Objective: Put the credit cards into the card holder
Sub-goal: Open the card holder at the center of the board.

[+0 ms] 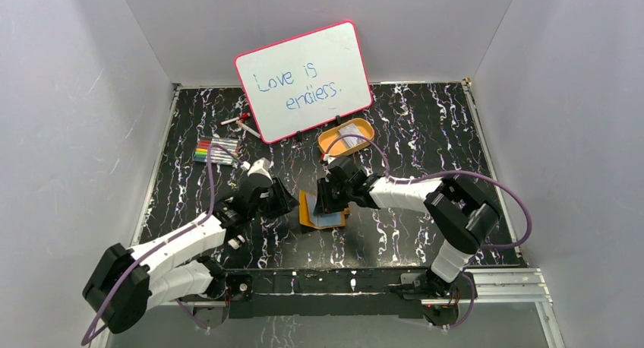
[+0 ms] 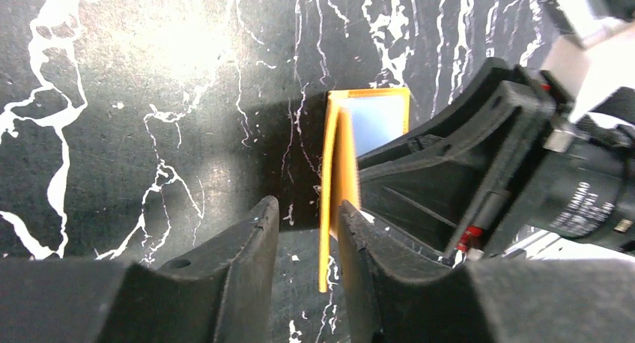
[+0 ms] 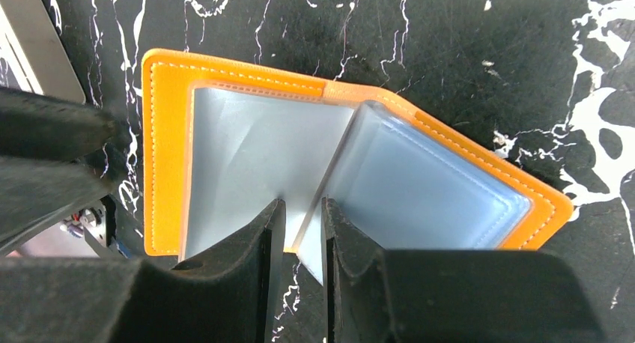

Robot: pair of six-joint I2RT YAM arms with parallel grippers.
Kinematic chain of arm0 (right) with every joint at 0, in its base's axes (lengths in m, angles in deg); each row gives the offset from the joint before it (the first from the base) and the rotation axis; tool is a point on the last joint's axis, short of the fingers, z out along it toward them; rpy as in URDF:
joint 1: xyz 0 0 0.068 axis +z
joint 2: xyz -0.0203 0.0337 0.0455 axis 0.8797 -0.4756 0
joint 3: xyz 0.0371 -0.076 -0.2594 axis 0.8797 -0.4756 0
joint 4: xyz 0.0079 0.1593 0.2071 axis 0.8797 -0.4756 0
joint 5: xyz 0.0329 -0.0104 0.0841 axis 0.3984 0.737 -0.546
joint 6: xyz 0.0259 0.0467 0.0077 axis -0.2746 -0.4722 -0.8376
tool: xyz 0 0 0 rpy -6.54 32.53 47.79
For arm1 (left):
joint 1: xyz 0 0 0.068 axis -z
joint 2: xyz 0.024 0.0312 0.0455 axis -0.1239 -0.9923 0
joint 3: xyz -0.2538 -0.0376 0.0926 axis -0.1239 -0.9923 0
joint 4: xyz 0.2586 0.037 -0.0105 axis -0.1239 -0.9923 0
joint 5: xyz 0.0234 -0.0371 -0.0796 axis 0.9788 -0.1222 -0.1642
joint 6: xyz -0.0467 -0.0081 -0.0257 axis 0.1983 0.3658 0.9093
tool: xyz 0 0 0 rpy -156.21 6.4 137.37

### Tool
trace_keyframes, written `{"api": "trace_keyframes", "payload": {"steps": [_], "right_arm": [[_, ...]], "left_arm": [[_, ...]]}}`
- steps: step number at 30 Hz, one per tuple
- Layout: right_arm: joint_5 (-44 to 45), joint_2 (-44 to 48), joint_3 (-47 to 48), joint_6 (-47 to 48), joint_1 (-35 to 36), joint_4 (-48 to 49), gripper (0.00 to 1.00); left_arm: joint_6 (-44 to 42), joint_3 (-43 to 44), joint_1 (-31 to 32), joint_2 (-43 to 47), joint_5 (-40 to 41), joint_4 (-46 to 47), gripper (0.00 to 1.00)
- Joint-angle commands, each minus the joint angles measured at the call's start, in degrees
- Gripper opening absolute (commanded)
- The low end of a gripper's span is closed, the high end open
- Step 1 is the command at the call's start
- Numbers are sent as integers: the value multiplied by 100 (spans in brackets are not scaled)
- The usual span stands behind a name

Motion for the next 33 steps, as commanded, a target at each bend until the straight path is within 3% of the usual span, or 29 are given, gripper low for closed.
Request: {"api": "trace_keyframes", "payload": {"steps": [1,4,9,15,27,33], "right_arm": [[235,-96,331,118,83,-37,33],[308,-151,422,129,155,-40,35],[401,-324,536,106,230,-224,35],[505,-504,553,53,242,-242,34],[557,-490,354,41,238,-197,34],[694,-122,180,35,243,-335,35]], "left_arm": [[-182,126,20,516,205,-309,35],[-148,167,25,463,-50,-188,36],[56,139,24,119,-741,778,33],[325,152,25,-335,-1202,1443,19],[370,-50,25,-1003,-695,1272,1],[507,-130,20,-1457,-291,925,0]]}}
